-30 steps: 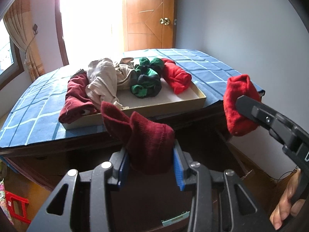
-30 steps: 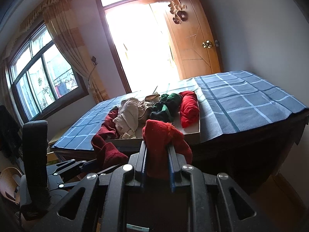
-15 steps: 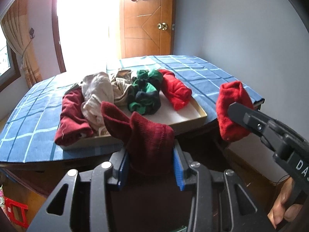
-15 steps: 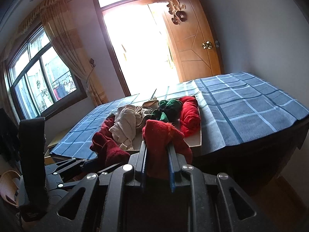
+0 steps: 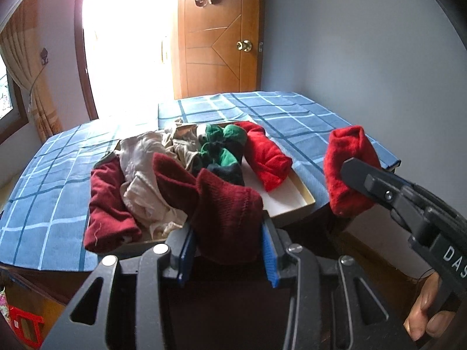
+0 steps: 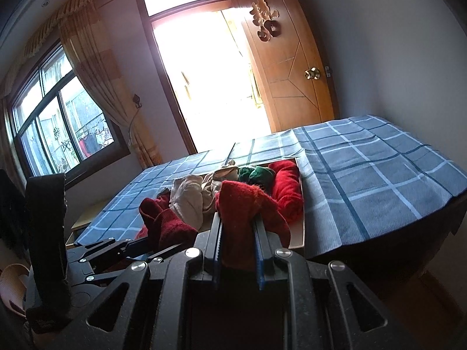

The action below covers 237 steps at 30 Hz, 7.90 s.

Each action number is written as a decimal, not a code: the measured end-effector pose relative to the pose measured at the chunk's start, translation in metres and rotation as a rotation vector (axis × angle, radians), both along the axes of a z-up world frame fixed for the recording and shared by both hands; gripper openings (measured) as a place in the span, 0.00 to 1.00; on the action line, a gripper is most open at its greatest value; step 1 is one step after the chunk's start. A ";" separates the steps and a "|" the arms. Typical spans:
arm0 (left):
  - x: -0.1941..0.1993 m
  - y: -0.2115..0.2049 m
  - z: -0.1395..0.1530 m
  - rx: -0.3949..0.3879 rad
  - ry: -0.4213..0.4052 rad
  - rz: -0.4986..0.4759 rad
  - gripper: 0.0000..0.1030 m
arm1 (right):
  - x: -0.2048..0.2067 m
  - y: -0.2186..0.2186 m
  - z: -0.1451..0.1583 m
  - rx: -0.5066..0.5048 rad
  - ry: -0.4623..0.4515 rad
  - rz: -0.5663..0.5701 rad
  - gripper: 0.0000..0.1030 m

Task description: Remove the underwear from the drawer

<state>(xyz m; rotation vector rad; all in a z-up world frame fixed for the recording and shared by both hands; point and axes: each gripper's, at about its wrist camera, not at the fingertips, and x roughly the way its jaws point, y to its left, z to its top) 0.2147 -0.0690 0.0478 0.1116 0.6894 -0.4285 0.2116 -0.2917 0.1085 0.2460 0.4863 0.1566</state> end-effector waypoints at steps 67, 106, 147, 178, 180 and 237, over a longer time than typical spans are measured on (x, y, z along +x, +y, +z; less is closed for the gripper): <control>0.114 -0.016 -0.060 0.108 0.100 0.140 0.38 | 0.127 0.009 -0.056 -0.039 0.191 -0.034 0.20; 0.125 -0.026 -0.075 0.129 0.050 0.229 0.46 | 0.166 0.016 -0.088 0.053 0.273 0.019 0.24; 0.114 0.032 -0.071 0.011 -0.005 0.234 0.92 | 0.090 0.003 -0.058 0.180 0.110 -0.016 0.44; -0.001 0.058 -0.032 0.002 -0.114 0.359 0.99 | 0.024 0.033 -0.044 0.069 0.008 0.036 0.69; -0.010 0.059 -0.030 -0.004 -0.127 0.367 0.99 | 0.015 0.034 -0.042 0.059 -0.004 0.035 0.69; -0.139 0.068 0.024 -0.028 -0.333 0.352 1.00 | -0.127 0.050 0.018 0.001 -0.245 0.056 0.85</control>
